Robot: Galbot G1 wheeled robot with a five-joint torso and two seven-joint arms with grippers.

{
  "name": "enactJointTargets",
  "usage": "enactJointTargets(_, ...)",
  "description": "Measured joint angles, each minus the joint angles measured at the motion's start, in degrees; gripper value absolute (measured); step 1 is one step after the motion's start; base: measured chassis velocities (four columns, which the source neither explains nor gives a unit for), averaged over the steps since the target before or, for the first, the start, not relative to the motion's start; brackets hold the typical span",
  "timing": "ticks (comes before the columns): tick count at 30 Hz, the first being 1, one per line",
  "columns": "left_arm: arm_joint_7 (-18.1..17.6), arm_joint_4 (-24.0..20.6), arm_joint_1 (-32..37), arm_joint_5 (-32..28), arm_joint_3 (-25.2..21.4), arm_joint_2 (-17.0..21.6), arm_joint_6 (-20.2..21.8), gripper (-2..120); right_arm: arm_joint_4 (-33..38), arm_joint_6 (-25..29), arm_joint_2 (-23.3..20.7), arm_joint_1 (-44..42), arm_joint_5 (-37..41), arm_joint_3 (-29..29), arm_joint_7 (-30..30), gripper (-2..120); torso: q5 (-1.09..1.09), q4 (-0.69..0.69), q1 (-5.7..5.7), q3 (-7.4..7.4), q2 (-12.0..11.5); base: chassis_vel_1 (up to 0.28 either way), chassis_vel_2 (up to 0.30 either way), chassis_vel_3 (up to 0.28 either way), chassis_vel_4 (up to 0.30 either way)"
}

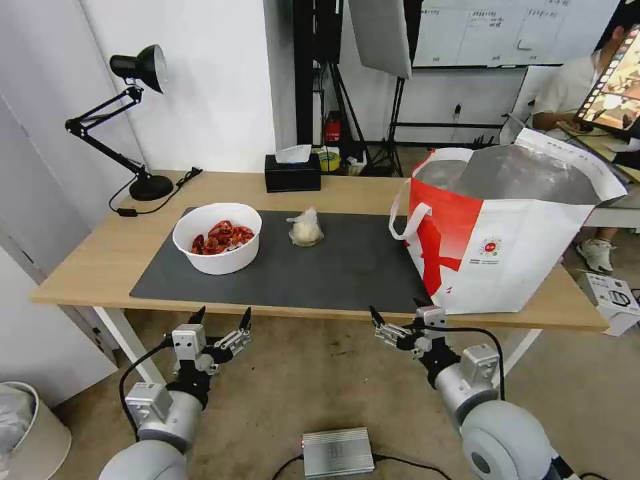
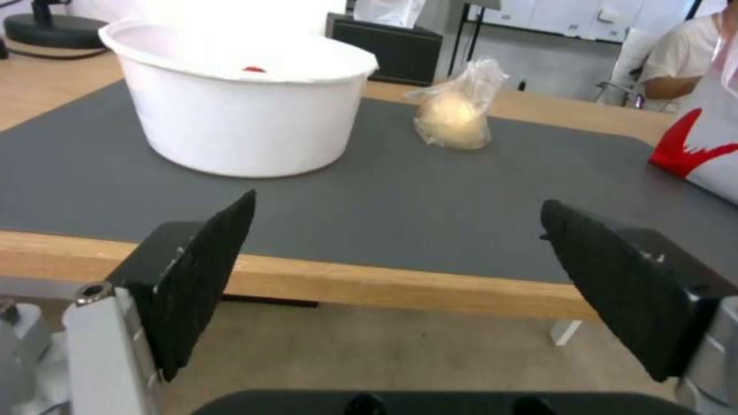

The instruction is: Pick up the trash from the table and place it into the takeout bag.

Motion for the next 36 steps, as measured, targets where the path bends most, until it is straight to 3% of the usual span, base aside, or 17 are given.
enactJointTargets(13, 0.0, 1.5, -1.0, -0.2, 0.9, 0.4, 0.0, 100, -1.2, -0.3, 0.3, 1.0, 0.0, -0.8, 2.1, 100, 0.0, 0.0, 0.0, 0.0, 0.0, 0.0, 0.0, 0.0, 0.0)
enactJointTargets(21, -0.1, 2.2, -1.5, -0.2, 1.5, 0.2, -0.1, 100, -2.6, 0.4, -0.3, 4.3, 0.5, -2.3, 0.3, 100, 0.0, -0.01, 0.0, 0.0, 0.0, 0.0, 0.0, 0.0, 0.0)
enactJointTargets(27, -0.2, 2.9, -2.1, -0.1, 2.4, 0.1, -0.2, 100, -10.8, 6.0, -1.1, 15.7, 2.8, -6.7, -7.0, 100, 0.01, -0.01, 0.0, 0.0, 0.0, 0.0, 0.0, 0.0, 0.0)
enactJointTargets(36, -1.4, 3.2, -1.7, -0.3, 1.9, 0.8, -0.3, 100, -18.7, 3.9, 1.4, 32.2, 5.3, -15.6, -5.9, 100, 0.0, 0.01, 0.0, 0.0, 0.0, 0.0, 0.0, 0.0, 0.0)
